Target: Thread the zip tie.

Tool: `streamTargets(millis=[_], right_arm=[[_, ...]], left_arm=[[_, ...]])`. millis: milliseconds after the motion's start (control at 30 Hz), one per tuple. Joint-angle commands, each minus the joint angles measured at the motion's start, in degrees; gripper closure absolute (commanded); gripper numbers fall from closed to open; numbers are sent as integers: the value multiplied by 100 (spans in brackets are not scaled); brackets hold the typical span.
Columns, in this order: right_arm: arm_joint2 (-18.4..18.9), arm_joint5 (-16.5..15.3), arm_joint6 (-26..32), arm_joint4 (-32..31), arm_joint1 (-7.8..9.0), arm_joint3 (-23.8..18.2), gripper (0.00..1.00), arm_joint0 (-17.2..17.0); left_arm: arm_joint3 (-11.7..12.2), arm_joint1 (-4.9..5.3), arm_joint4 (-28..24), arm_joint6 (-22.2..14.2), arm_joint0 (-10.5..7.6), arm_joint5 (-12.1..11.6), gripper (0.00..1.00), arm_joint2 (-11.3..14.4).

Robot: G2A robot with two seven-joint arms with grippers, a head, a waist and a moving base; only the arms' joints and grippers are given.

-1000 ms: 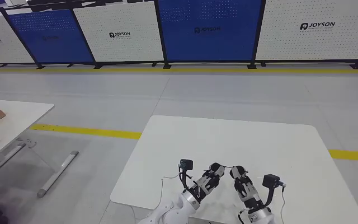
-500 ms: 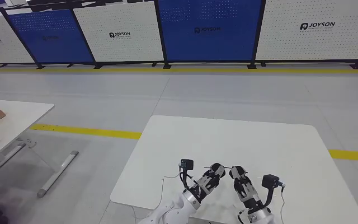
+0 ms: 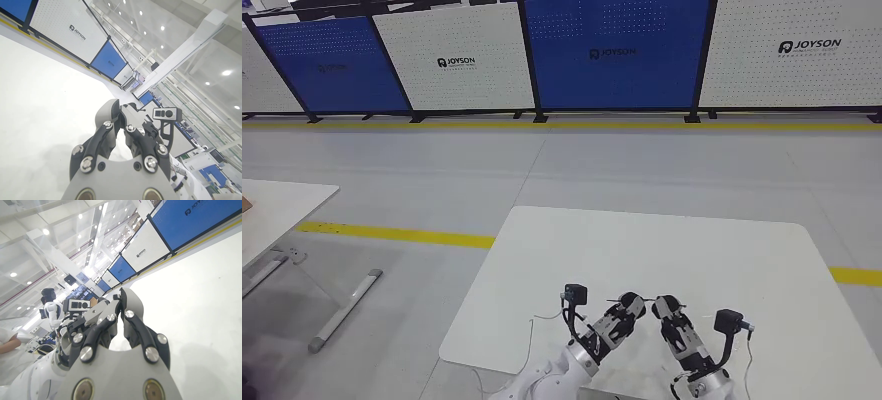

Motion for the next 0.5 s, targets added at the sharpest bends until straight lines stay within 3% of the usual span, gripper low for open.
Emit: streamTargets(millis=[0, 100, 267, 467], right_arm=[[1, 14, -14, -5, 0, -12, 62, -7], [1, 27, -30, -28, 2, -24, 58, -13], [-8, 79, -120, -137, 2, -40, 62, -33], [2, 80, -235, -183, 4, -10, 82, -69]], left_arm=[[3, -4, -8, 19, -5, 48, 100, -1], [4, -10, -25, 32, -10, 108, 100, 1], [10, -23, -120, 56, -15, 177, 100, 0], [22, -31, -187, 77, -19, 197, 100, -16]])
